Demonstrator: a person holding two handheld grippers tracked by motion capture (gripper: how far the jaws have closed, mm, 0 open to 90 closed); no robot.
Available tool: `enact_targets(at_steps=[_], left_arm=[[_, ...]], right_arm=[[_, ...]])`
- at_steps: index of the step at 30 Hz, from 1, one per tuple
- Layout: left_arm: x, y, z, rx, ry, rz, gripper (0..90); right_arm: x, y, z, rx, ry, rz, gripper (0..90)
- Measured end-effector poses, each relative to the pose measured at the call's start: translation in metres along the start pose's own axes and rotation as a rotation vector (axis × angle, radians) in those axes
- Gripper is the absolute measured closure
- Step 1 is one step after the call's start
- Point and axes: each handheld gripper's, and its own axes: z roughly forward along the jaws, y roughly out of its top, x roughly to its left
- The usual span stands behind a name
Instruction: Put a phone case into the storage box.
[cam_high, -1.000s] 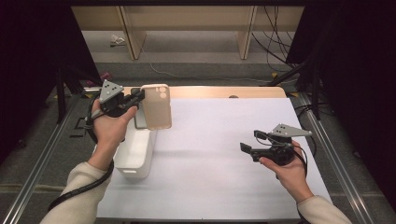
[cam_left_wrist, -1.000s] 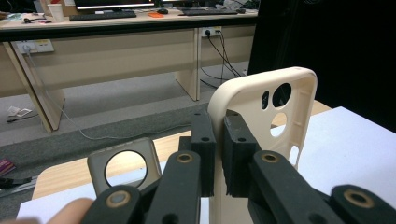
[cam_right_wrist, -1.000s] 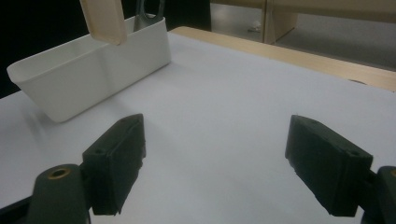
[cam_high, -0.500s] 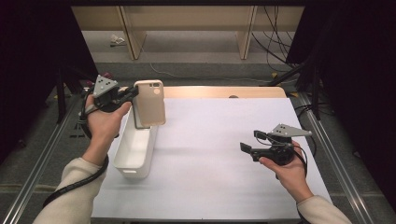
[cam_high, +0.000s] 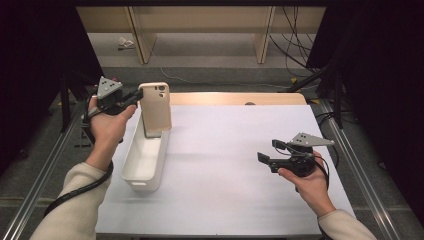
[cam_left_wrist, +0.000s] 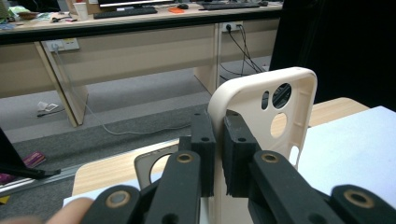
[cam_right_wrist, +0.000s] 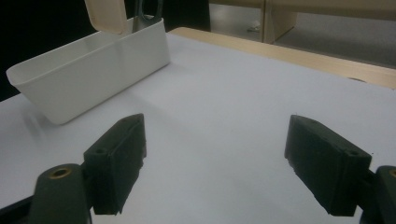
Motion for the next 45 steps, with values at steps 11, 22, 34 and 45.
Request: enact_targets(at_steps=[11, 22, 34, 45], left_arm=[[0.014, -0.003, 0.006, 0.016, 0.025, 0.000, 83.9], [0.021, -0.006, 0.012, 0.022, 0.040, 0.006, 83.9], [0.029, -0.012, 0.019, 0.043, 0.065, -0.005, 83.9], [0.030, -0.024, 0.033, 0.069, 0.064, -0.018, 83.8]], right_arm=[[0.000, 0.000, 0.000, -0.002, -0.004, 0.002, 21.7], [-0.001, -0.001, 0.000, 0.004, -0.004, 0.001, 21.7], [-0.001, -0.001, 0.000, 0.001, -0.004, 0.005, 21.8], [-0.001, -0.001, 0.000, 0.002, -0.004, 0.005, 22.0]])
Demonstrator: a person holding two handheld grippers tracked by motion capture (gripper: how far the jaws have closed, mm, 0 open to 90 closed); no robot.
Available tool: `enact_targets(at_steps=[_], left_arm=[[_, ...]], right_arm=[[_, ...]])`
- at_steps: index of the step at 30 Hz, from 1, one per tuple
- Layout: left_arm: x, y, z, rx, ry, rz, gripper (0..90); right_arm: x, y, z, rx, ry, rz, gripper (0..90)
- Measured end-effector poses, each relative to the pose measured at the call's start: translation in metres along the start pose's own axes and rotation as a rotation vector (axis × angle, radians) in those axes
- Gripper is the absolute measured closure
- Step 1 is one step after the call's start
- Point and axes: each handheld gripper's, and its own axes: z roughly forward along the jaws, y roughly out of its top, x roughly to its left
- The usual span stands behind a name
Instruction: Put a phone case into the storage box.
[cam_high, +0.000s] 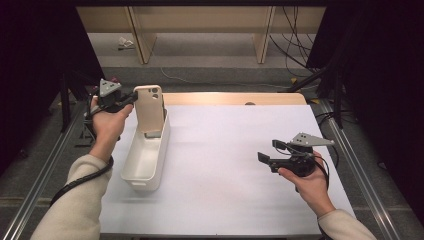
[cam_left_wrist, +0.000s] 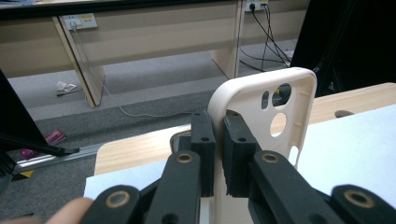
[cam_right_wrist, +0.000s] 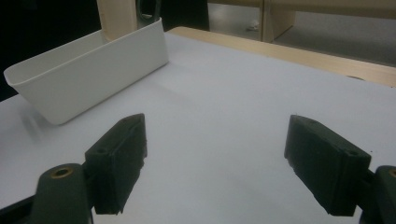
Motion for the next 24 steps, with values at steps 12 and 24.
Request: enact_targets(at_steps=[12, 24], left_arm=[[0.001, -0.012, 0.019, 0.038, 0.006, -0.002, 83.8], [0.007, -0.027, 0.033, 0.083, 0.013, -0.022, 83.6]], right_arm=[[0.000, 0.000, 0.000, 0.002, 0.002, 0.000, 21.9], [0.000, 0.000, 0.000, 0.004, 0.002, 0.000, 21.8]])
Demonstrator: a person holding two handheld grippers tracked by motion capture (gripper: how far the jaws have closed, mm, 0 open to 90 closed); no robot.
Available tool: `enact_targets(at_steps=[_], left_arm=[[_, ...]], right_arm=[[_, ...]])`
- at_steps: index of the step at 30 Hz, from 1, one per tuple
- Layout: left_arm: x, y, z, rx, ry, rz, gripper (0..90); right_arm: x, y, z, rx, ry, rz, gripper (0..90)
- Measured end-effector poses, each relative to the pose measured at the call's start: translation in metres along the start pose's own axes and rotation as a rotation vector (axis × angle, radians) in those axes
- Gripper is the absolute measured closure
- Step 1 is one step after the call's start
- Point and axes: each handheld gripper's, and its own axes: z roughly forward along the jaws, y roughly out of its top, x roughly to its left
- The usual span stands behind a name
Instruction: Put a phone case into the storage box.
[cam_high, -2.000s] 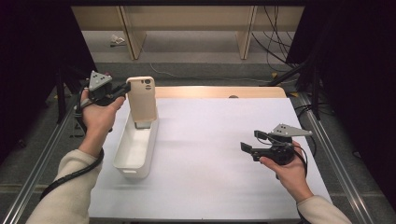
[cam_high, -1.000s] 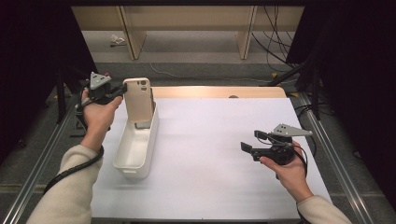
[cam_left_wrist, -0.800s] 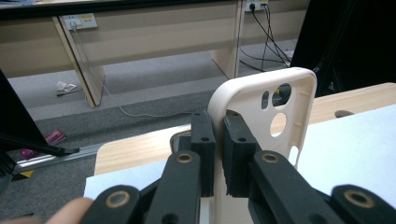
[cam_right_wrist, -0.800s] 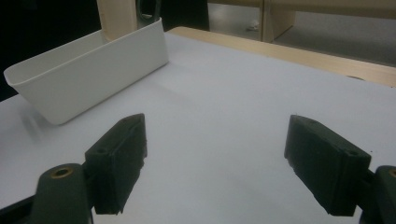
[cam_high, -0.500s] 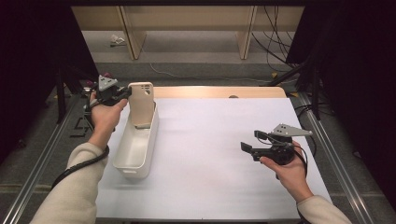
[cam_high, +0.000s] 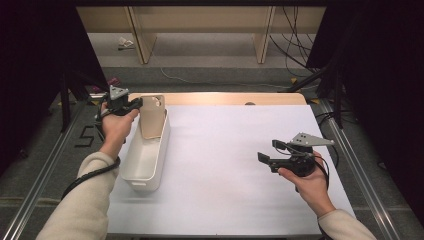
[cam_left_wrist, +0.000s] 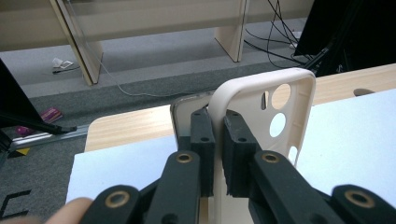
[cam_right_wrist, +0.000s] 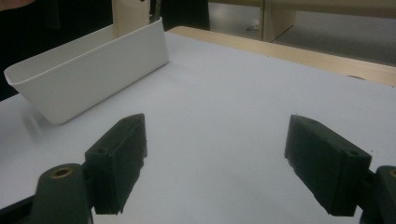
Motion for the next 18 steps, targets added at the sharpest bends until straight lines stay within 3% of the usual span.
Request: enact_targets(at_steps=[18], left_arm=[[0.005, -0.001, 0.014, 0.022, 0.024, 0.010, 82.2]], right_arm=[[0.000, 0.000, 0.000, 0.000, 0.002, 0.002, 21.7]])
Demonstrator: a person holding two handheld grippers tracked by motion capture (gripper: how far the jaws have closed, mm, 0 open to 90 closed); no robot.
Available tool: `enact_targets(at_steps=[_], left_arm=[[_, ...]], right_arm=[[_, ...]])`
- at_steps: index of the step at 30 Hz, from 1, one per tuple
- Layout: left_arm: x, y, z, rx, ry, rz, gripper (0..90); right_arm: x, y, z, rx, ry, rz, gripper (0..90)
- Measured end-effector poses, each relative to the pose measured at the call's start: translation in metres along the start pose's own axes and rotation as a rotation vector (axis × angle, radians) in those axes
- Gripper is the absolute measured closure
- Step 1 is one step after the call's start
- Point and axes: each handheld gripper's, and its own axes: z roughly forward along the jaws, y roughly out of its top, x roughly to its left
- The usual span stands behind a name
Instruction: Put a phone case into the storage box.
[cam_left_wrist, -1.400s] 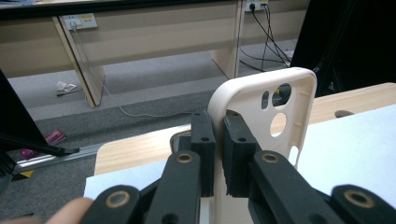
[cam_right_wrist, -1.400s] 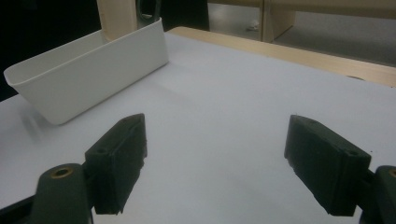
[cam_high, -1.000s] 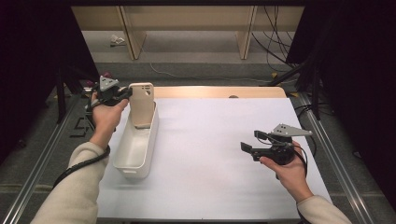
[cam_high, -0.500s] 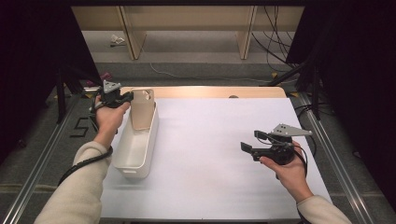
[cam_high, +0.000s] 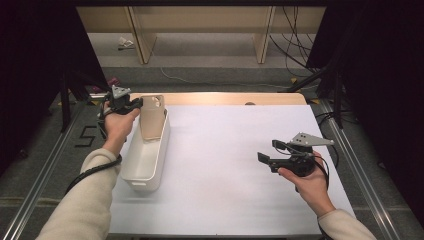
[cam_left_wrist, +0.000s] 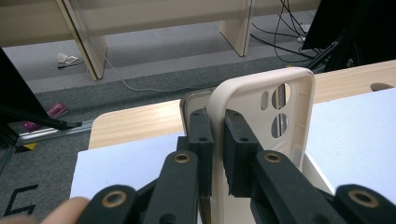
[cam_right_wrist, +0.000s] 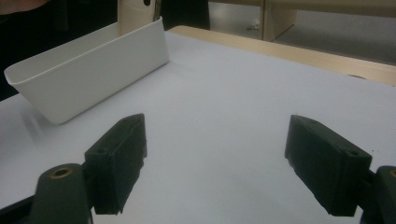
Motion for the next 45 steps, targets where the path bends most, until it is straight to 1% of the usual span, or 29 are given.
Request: enact_targets(at_steps=[5, 8, 12, 18, 21, 22, 24, 26, 29, 31, 33, 36, 39, 41, 43, 45], left_arm=[[0.001, 0.001, 0.004, 0.012, 0.004, 0.016, 81.7], [0.000, 0.003, 0.005, 0.021, -0.011, 0.007, 83.2], [-0.002, 0.003, 0.007, 0.026, -0.012, 0.003, 83.3], [-0.002, -0.002, 0.011, 0.042, -0.001, 0.002, 82.5], [-0.001, -0.004, 0.013, 0.040, 0.006, 0.004, 81.7], [-0.001, -0.004, 0.013, 0.040, 0.008, 0.005, 81.6], [-0.001, -0.004, 0.013, 0.044, 0.026, 0.021, 80.9], [0.000, -0.004, 0.013, 0.045, 0.032, 0.024, 79.3], [0.001, -0.005, 0.013, 0.045, 0.048, 0.028, 75.4], [0.001, -0.005, 0.013, 0.042, 0.052, 0.024, 73.0], [0.001, -0.004, 0.012, 0.037, 0.064, 0.023, 68.5], [-0.001, -0.002, 0.009, 0.028, 0.063, 0.013, 63.3], [-0.002, -0.001, 0.005, 0.023, 0.051, 0.002, 55.6], [-0.002, 0.000, 0.002, 0.017, 0.048, -0.008, 52.2], [-0.001, 0.001, -0.002, 0.016, 0.036, -0.031, 45.5], [-0.002, 0.002, -0.008, 0.013, 0.025, -0.037, 36.5]], right_arm=[[0.000, 0.000, 0.000, 0.001, 0.001, 0.001, 21.7], [0.000, 0.000, 0.001, 0.000, 0.002, 0.001, 21.7], [0.000, 0.000, 0.000, 0.001, 0.001, 0.001, 21.7], [0.000, 0.000, 0.000, 0.000, 0.002, 0.002, 21.7], [0.000, 0.000, 0.000, -0.001, 0.002, 0.002, 21.7], [0.000, 0.000, 0.000, 0.000, 0.002, 0.003, 21.7], [-0.001, 0.000, 0.001, 0.000, 0.002, 0.003, 21.7], [0.000, 0.000, 0.001, -0.001, 0.003, 0.003, 21.7], [-0.001, 0.000, 0.001, 0.000, 0.004, 0.003, 21.5], [0.000, 0.000, 0.001, 0.002, 0.004, 0.004, 21.5], [0.000, 0.000, 0.001, 0.001, 0.003, 0.004, 21.5], [-0.001, 0.000, 0.001, 0.001, 0.002, 0.004, 21.4], [-0.001, 0.000, 0.001, 0.002, 0.000, 0.003, 21.2], [-0.001, 0.000, 0.001, 0.004, 0.001, 0.004, 21.0], [-0.001, 0.000, 0.001, 0.005, 0.001, 0.003, 20.6], [0.000, 0.000, 0.002, 0.008, 0.001, 0.002, 20.4]])
